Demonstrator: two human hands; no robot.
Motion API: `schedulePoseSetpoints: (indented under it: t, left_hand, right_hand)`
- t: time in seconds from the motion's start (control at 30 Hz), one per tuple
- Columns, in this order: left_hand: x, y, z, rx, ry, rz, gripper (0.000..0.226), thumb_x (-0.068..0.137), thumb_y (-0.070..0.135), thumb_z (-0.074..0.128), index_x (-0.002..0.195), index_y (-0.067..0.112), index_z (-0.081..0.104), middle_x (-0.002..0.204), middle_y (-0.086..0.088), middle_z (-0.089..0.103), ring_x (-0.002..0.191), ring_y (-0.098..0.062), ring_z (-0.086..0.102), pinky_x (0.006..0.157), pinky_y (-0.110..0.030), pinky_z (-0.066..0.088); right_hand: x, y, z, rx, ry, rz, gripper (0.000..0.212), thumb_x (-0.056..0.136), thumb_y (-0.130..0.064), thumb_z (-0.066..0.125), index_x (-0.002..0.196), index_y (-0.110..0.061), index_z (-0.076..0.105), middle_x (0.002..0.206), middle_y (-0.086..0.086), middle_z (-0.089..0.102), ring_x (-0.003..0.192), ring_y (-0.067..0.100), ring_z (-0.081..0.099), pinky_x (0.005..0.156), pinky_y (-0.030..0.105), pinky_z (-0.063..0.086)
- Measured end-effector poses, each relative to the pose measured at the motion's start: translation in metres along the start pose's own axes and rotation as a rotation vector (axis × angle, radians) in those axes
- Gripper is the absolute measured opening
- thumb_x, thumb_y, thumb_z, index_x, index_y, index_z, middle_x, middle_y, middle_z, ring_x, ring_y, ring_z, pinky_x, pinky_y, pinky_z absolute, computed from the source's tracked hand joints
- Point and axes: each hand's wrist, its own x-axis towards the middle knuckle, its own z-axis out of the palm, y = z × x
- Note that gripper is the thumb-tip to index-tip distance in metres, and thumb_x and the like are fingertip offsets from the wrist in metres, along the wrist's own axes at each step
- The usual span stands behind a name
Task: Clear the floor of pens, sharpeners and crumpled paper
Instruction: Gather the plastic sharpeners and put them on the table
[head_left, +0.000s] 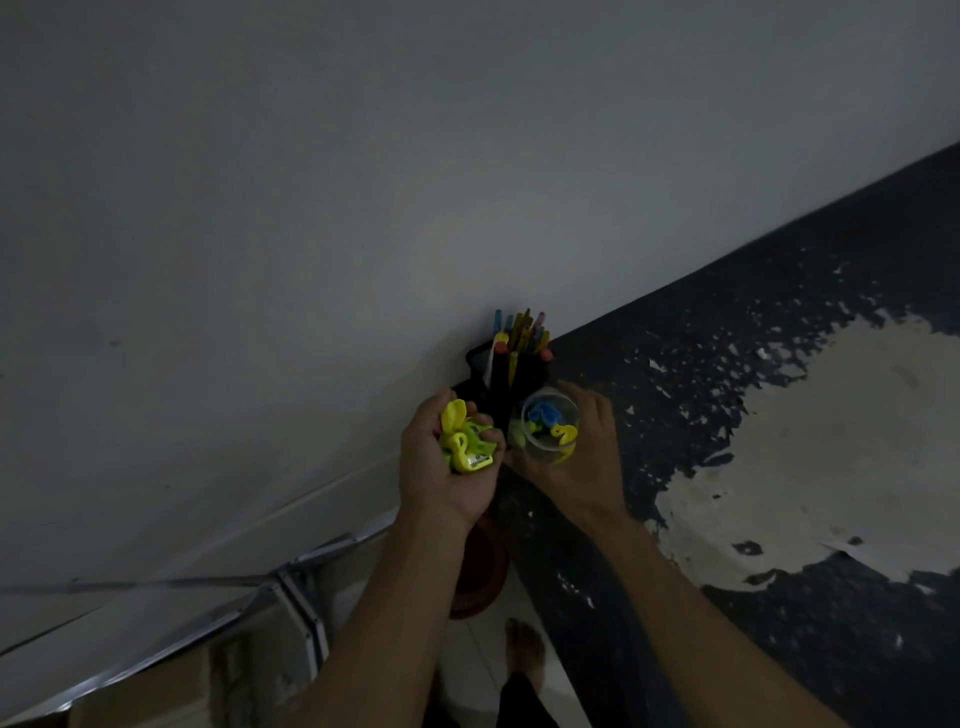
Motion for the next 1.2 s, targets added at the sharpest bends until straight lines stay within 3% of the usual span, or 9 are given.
schedulePoseSetpoints:
  t: [0.13, 0.3, 0.43, 0.57, 0.67, 0.8, 0.9, 1.07, 1.2]
  left_hand:
    - [0.02, -0.012, 0.009, 0.065, 0.035, 0.053, 0.019, 0.091, 0.02, 0.054, 0.074, 0.011, 0.052, 0.068, -0.002, 0.048, 0.06, -0.014, 0.045, 0.05, -0.023, 0.036]
    - [0.039, -0.029, 0.01, 0.119, 0.083, 0.11, 0.022, 0.092, 0.021, 0.055, 0.072, 0.011, 0.053, 0.066, -0.002, 0.046, 0.058, -0.013, 0.045, 0.045, -0.022, 0.038]
    - [0.048, -0.036, 0.009, 0.192, 0.144, 0.188, 0.016, 0.088, 0.022, 0.062, 0.078, 0.01, 0.057, 0.07, -0.002, 0.051, 0.058, -0.014, 0.049, 0.043, -0.023, 0.041]
    - [0.049, -0.046, 0.011, 0.337, 0.238, 0.36, 0.009, 0.083, 0.018, 0.07, 0.083, 0.01, 0.067, 0.073, -0.004, 0.061, 0.062, -0.017, 0.057, 0.05, -0.031, 0.047]
    - [0.044, -0.06, 0.015, 0.564, 0.279, 0.611, 0.005, 0.082, 0.014, 0.072, 0.077, 0.014, 0.071, 0.072, -0.005, 0.066, 0.066, -0.018, 0.061, 0.062, -0.038, 0.053]
    - [0.043, -0.08, 0.009, 0.946, 0.118, 1.017, 0.004, 0.083, 0.014, 0.071, 0.082, 0.016, 0.069, 0.077, -0.001, 0.066, 0.071, -0.006, 0.061, 0.062, -0.017, 0.05]
    - [0.051, -0.09, -0.004, 1.155, -0.002, 1.248, 0.004, 0.084, 0.014, 0.07, 0.086, 0.011, 0.068, 0.082, -0.004, 0.063, 0.075, -0.001, 0.057, 0.068, -0.013, 0.045]
    - [0.057, -0.1, -0.016, 1.311, -0.096, 1.385, 0.02, 0.085, 0.019, 0.065, 0.089, 0.0, 0.07, 0.091, -0.013, 0.062, 0.083, 0.003, 0.052, 0.077, -0.005, 0.041]
    - [0.063, -0.106, -0.023, 1.432, -0.16, 1.455, 0.023, 0.088, 0.022, 0.064, 0.095, 0.0, 0.069, 0.099, -0.01, 0.06, 0.09, -0.01, 0.055, 0.08, -0.014, 0.046]
  right_hand:
    - [0.0, 0.005, -0.001, -0.02, 0.007, -0.001, 0.079, 0.056, -0.042, 0.088, 0.124, -0.015, 0.058, 0.12, -0.001, 0.055, 0.109, 0.007, 0.045, 0.088, 0.017, 0.039]
    - [-0.013, 0.004, -0.005, -0.049, -0.038, -0.07, 0.069, 0.06, -0.057, 0.073, 0.115, -0.017, 0.062, 0.111, -0.003, 0.059, 0.103, 0.011, 0.049, 0.085, 0.026, 0.043]
    - [-0.017, 0.009, -0.01, -0.015, -0.092, -0.079, 0.081, 0.06, -0.057, 0.075, 0.126, -0.015, 0.057, 0.12, -0.002, 0.056, 0.113, 0.013, 0.047, 0.093, 0.032, 0.043]
    - [-0.019, 0.004, -0.028, 0.311, -0.013, -0.066, 0.068, 0.067, -0.024, 0.069, 0.132, -0.012, 0.052, 0.125, 0.002, 0.053, 0.121, 0.019, 0.05, 0.095, 0.046, 0.046]
    - [-0.017, -0.006, -0.033, 0.594, 0.066, 0.076, 0.052, 0.082, -0.027, 0.057, 0.131, -0.011, 0.053, 0.128, 0.004, 0.056, 0.122, 0.018, 0.053, 0.098, 0.048, 0.047]
    - [-0.008, -0.025, -0.026, 0.78, 0.054, 0.161, 0.037, 0.095, -0.025, 0.047, 0.124, -0.004, 0.058, 0.119, 0.006, 0.063, 0.112, 0.016, 0.06, 0.092, 0.028, 0.05]
    - [-0.005, -0.027, -0.021, 0.901, 0.062, 0.241, 0.038, 0.097, -0.027, 0.042, 0.117, -0.002, 0.062, 0.109, 0.012, 0.066, 0.104, 0.023, 0.063, 0.088, 0.031, 0.052]
    - [-0.007, -0.023, -0.02, 0.962, 0.059, 0.342, 0.035, 0.1, -0.019, 0.039, 0.107, -0.001, 0.068, 0.098, 0.009, 0.071, 0.095, 0.019, 0.067, 0.086, 0.034, 0.054]
    - [-0.007, -0.016, -0.025, 0.977, 0.048, 0.385, 0.032, 0.102, -0.008, 0.039, 0.101, 0.002, 0.069, 0.092, 0.009, 0.071, 0.089, 0.018, 0.066, 0.081, 0.031, 0.054]
